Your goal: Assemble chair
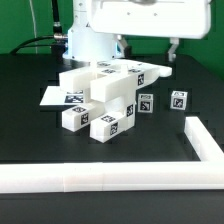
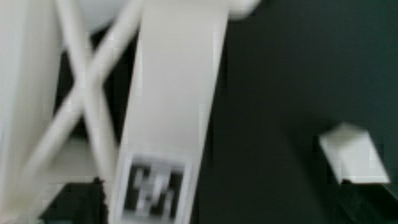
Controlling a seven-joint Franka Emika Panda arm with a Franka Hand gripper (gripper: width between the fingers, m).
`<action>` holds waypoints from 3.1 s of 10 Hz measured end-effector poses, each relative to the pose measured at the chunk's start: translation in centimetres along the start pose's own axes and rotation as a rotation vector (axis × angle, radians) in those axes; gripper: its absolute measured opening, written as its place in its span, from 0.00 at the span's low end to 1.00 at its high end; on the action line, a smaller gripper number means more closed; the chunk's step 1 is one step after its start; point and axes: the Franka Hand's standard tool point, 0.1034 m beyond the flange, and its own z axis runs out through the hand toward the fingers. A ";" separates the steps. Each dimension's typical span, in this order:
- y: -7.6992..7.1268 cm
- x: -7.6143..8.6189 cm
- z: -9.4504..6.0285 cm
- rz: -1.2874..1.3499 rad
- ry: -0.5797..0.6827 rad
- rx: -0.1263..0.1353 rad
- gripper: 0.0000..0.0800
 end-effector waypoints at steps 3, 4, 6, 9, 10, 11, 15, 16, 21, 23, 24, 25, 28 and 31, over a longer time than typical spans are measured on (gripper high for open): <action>0.2 0.2 0.0 -0.001 0.001 0.000 0.81; 0.2 0.1 -0.1 0.013 0.000 -0.001 0.81; -1.4 -3.5 -0.1 0.098 0.003 0.005 0.81; -3.3 -7.3 1.5 0.115 -0.007 -0.021 0.81; -4.0 -8.1 1.9 0.128 -0.007 -0.028 0.81; -3.9 -8.0 1.9 0.118 -0.007 -0.028 0.81; -3.8 -9.0 3.9 0.110 -0.002 -0.050 0.81; -3.7 -9.3 4.8 0.103 -0.008 -0.065 0.81; -1.0 -10.1 7.4 0.071 -0.015 -0.105 0.81; 0.3 -10.0 7.7 0.046 -0.026 -0.115 0.81; 1.1 -10.1 7.8 0.034 -0.032 -0.121 0.81; 1.8 -10.0 7.9 0.022 -0.037 -0.125 0.81; 3.3 -8.6 7.5 -0.007 -0.041 -0.121 0.81; 3.9 -5.8 6.3 -0.038 -0.033 -0.103 0.81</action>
Offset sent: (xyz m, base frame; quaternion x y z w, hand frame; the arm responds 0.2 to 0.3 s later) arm 0.0000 0.0000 0.0000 0.0000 0.0000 0.0000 1.0000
